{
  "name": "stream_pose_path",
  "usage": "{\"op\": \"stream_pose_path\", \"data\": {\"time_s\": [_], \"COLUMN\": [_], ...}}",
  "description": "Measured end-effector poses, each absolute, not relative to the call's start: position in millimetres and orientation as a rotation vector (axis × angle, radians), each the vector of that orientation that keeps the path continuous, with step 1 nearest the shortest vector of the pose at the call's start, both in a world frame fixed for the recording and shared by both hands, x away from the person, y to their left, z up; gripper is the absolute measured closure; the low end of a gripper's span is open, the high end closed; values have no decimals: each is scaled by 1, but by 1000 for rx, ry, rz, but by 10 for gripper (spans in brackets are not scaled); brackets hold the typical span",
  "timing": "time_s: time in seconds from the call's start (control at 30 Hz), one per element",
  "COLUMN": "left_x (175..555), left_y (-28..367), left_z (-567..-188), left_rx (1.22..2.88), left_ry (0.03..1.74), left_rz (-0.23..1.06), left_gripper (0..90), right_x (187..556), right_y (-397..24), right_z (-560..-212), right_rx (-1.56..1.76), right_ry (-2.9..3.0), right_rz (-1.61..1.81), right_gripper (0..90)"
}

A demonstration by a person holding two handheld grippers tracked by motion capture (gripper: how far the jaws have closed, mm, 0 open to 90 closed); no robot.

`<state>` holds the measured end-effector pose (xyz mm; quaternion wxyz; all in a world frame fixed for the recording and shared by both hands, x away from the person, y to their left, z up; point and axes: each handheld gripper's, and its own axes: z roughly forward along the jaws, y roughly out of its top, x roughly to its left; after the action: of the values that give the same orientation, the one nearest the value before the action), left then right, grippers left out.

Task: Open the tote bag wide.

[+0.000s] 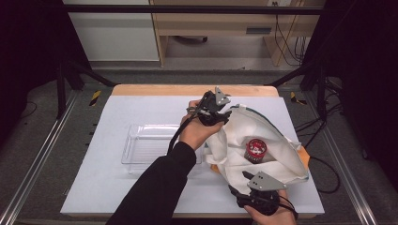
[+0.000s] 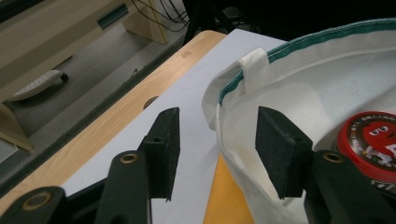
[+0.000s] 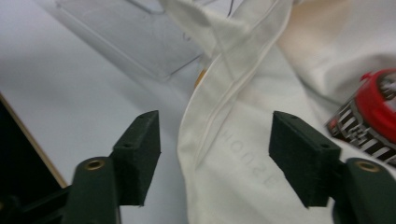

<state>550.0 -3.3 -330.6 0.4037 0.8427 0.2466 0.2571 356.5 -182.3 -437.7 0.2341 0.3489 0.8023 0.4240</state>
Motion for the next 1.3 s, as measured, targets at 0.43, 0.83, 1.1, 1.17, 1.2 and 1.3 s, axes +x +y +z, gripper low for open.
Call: {"op": "stream_pose_path", "data": {"time_s": [0.43, 0.83, 1.1, 1.17, 1.2, 1.3], "left_x": [494, 452, 433, 430, 428, 426], "left_y": [27, 45, 46, 46, 45, 43], "left_z": [-318, -325, -336, -339, -341, -347], "left_rx": [2096, 2072, 2082, 2083, 2083, 2099], "left_ry": [560, 514, 508, 515, 511, 502], "left_rz": [615, 571, 553, 555, 549, 566], "left_gripper": [386, 307, 272, 262, 258, 256], "right_x": [363, 394, 422, 429, 431, 436], "right_y": [-203, -229, -256, -261, -263, -271], "right_z": [-406, -357, -338, -335, -334, -330], "right_rx": [1003, 973, 1019, 1029, 1029, 1020], "right_ry": [1945, 2008, 2056, 2086, 2089, 2090], "right_rz": [1162, 1025, 1014, 1007, 1006, 995], "right_gripper": [264, 319, 244, 228, 229, 271]}}
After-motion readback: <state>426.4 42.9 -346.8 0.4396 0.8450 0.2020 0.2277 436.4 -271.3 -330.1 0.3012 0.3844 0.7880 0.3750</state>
